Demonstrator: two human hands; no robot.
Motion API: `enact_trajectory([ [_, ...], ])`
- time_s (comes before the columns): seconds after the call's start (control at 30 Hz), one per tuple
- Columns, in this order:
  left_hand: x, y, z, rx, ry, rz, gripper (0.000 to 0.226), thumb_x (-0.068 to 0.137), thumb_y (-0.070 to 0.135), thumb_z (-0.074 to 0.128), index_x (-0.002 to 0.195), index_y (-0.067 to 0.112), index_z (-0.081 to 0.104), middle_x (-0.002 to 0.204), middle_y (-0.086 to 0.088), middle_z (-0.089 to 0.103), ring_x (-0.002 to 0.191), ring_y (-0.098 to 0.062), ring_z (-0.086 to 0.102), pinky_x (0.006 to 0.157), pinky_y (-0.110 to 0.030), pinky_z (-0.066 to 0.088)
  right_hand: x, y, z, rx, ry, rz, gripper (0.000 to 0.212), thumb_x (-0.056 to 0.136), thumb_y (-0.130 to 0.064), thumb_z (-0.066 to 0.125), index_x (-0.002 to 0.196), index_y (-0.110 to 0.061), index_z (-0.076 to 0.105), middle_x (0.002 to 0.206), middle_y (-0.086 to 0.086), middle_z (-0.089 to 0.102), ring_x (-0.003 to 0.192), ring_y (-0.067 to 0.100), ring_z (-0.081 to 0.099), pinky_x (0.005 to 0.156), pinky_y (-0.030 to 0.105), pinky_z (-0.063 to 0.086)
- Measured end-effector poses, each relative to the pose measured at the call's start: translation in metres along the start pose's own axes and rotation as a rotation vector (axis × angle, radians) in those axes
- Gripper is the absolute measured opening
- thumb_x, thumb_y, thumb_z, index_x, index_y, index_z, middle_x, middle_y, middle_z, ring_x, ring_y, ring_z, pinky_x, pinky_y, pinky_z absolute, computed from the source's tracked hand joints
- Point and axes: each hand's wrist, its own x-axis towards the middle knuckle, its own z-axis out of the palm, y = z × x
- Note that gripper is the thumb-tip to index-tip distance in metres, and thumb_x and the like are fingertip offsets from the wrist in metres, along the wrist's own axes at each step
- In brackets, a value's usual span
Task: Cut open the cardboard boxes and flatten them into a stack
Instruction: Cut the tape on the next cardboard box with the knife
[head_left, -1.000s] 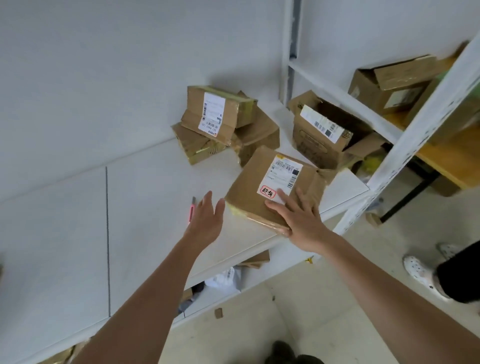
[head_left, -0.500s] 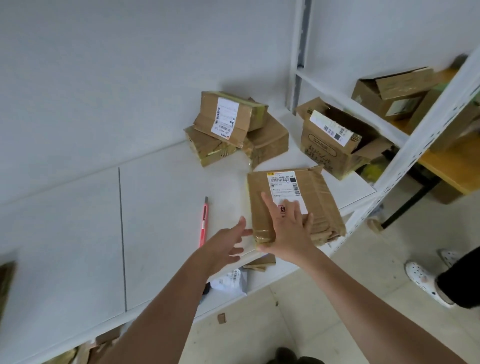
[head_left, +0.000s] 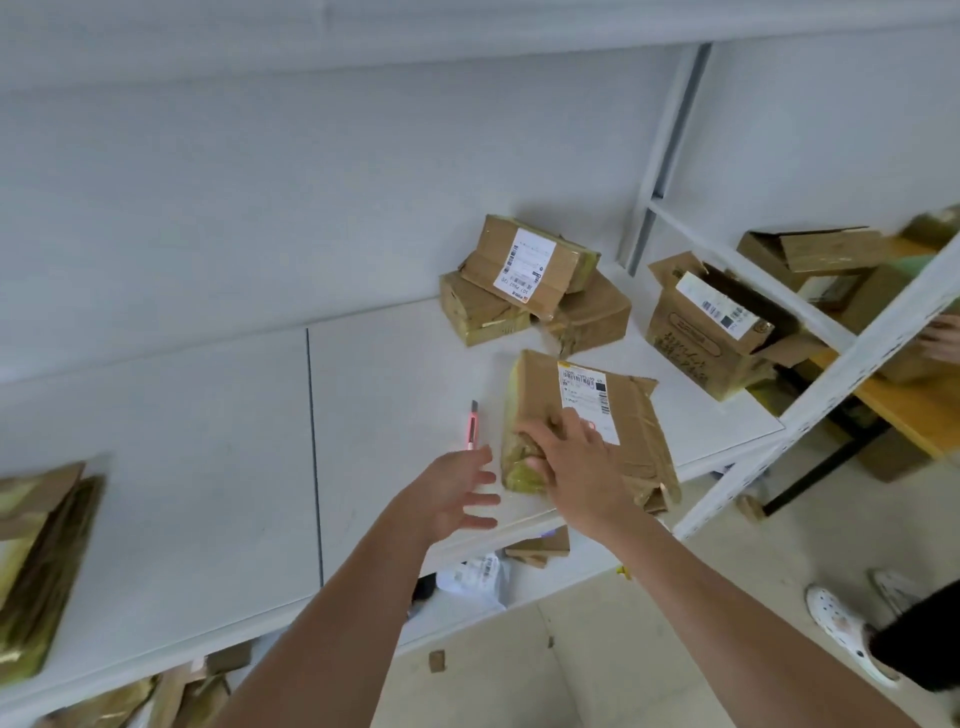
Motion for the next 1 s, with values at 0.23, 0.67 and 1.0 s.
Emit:
enact_trajectory([
  [0.23, -0.042, 0.032, -0.010, -0.153, -0.078, 0.187, 0.029, 0.103, 0.036, 0.049, 0.118, 0.012, 0.052, 0.108, -0.013, 0.062, 0.090, -0.034, 0.066, 0.087, -0.050, 0.056, 0.008, -0.041, -0.028, 0.302, 0.283, -0.199, 0.032, 0.098, -0.013, 0.053, 0.124, -0.030, 0.042, 0.112, -0.009, 0.033, 0.085, 0.015, 0.050, 0.064, 0.020, 0.040],
  [0.67, -0.109, 0.045, -0.098, 0.129, 0.448, 0.338, 0.043, 0.095, 0.048, 0.057, 0.115, 0.010, 0.052, 0.108, -0.008, 0.064, 0.081, -0.027, 0.071, 0.083, -0.041, 0.061, 0.040, -0.131, 0.005, 0.780, 0.108, -0.324, 0.022, 0.096, -0.035, 0.058, 0.110, -0.019, 0.051, 0.113, -0.003, 0.053, 0.103, 0.004, 0.055, 0.082, 0.023, 0.048],
  [1.0, -0.080, 0.013, -0.082, -0.053, 0.529, 0.204, 0.055, 0.097, 0.052, 0.052, 0.129, 0.008, 0.053, 0.115, -0.014, 0.066, 0.075, -0.034, 0.075, 0.072, -0.038, 0.062, 0.052, -0.092, 0.015, 0.758, -0.328, -0.290, 0.056, 0.099, -0.040, 0.054, 0.150, -0.041, 0.031, 0.150, -0.017, 0.043, 0.134, 0.002, 0.043, 0.111, 0.021, 0.036],
])
